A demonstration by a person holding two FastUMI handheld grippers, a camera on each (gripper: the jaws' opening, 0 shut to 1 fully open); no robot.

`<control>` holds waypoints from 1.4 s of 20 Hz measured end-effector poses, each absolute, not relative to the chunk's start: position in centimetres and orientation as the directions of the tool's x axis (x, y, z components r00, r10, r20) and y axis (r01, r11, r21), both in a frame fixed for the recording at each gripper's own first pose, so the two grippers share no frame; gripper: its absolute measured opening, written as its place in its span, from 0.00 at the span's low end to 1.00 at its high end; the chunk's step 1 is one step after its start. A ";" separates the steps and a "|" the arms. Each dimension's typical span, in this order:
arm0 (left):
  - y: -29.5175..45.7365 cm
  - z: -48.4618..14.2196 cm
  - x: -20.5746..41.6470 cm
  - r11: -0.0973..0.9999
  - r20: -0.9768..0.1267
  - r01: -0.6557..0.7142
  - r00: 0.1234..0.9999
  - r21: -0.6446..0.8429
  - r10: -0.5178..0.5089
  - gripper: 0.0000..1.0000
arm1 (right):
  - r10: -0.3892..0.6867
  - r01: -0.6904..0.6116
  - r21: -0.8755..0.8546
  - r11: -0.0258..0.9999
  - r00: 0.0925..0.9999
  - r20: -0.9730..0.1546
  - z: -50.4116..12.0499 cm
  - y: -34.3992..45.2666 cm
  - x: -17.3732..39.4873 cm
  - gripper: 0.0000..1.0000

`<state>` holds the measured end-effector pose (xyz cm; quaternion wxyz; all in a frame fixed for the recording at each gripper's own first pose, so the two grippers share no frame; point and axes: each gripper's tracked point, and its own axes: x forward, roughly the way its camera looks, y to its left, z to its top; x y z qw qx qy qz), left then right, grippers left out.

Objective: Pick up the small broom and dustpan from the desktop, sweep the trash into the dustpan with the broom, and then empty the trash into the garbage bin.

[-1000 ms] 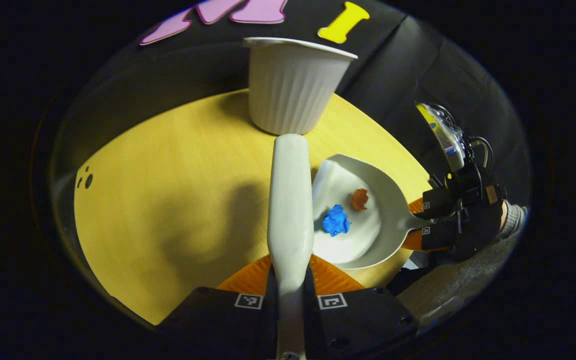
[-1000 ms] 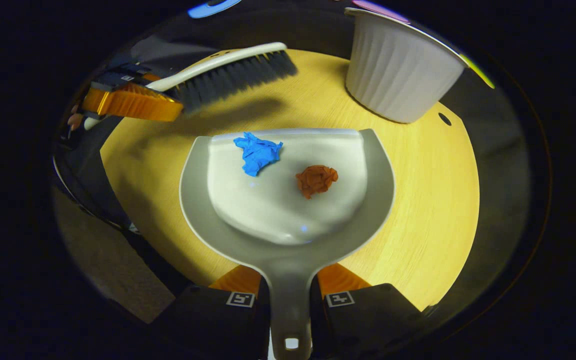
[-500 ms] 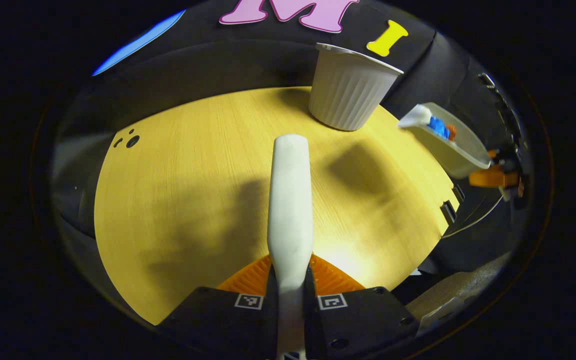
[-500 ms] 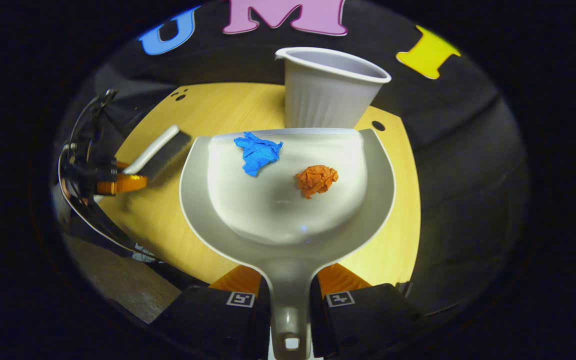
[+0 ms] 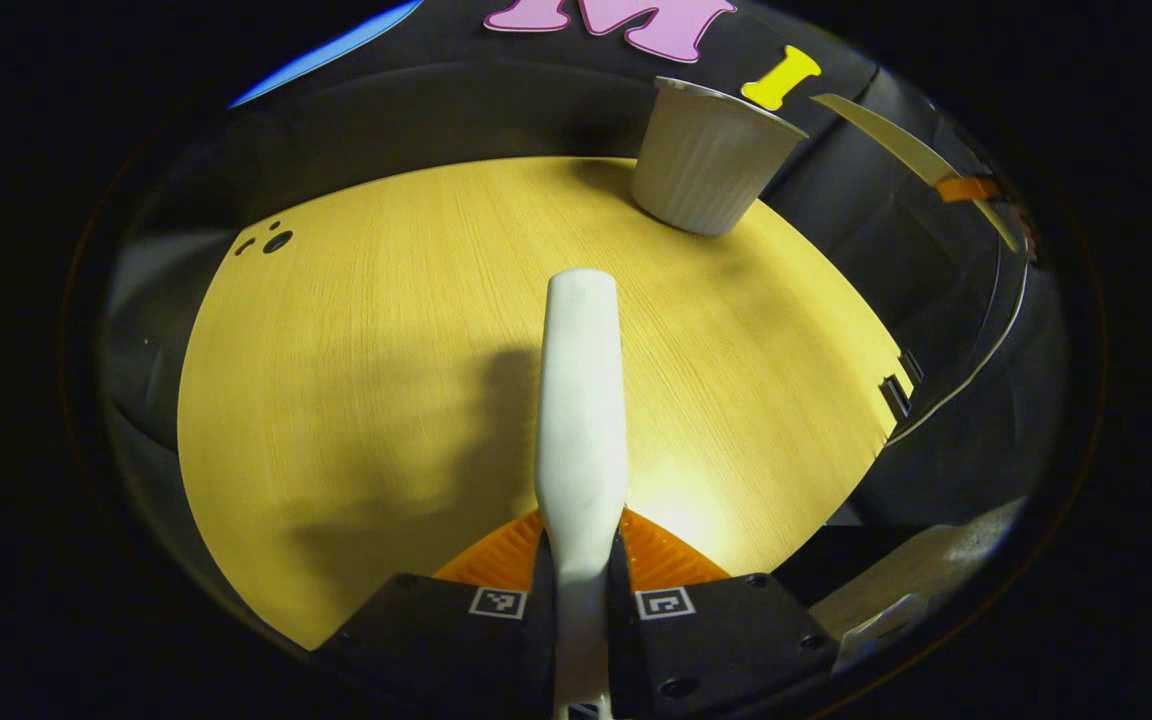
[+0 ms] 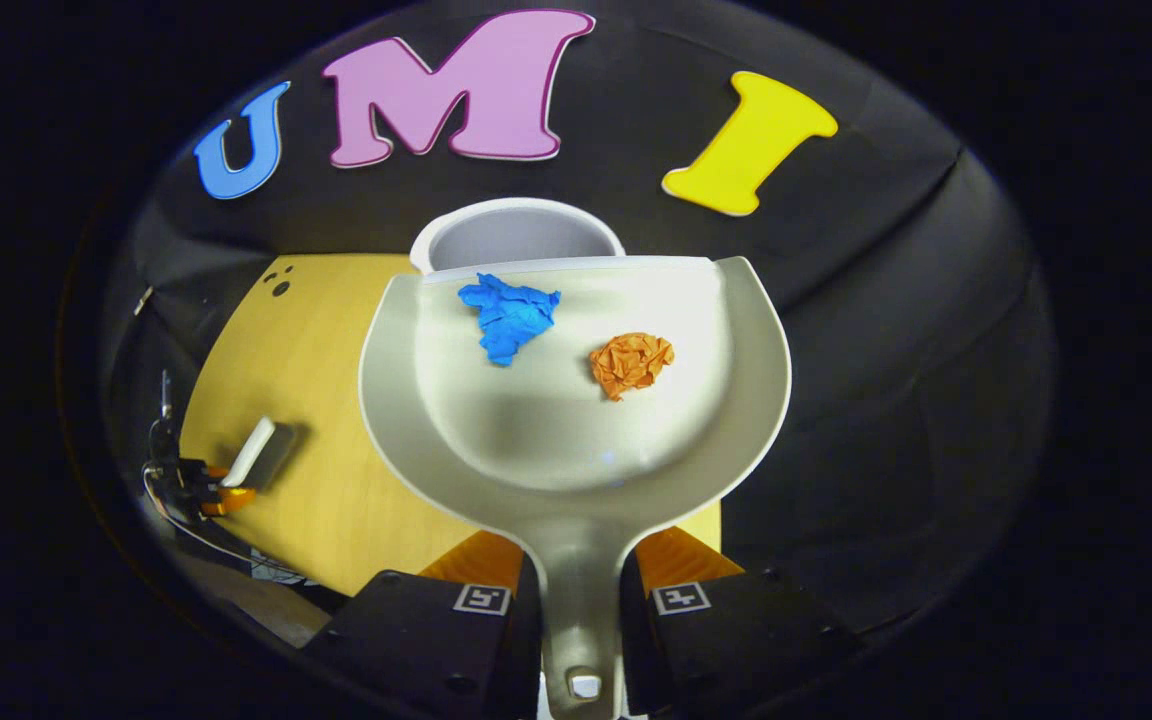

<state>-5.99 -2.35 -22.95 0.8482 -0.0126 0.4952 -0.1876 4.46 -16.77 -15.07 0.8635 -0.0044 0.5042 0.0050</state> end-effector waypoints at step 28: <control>0.9 -25.7 -6.9 0.947 -0.845 0.204 0.433 -0.246 -0.313 0.25 | -0.316 -0.494 -0.351 0.795 0.157 -0.936 -15.9 -20.2 20.1 0.35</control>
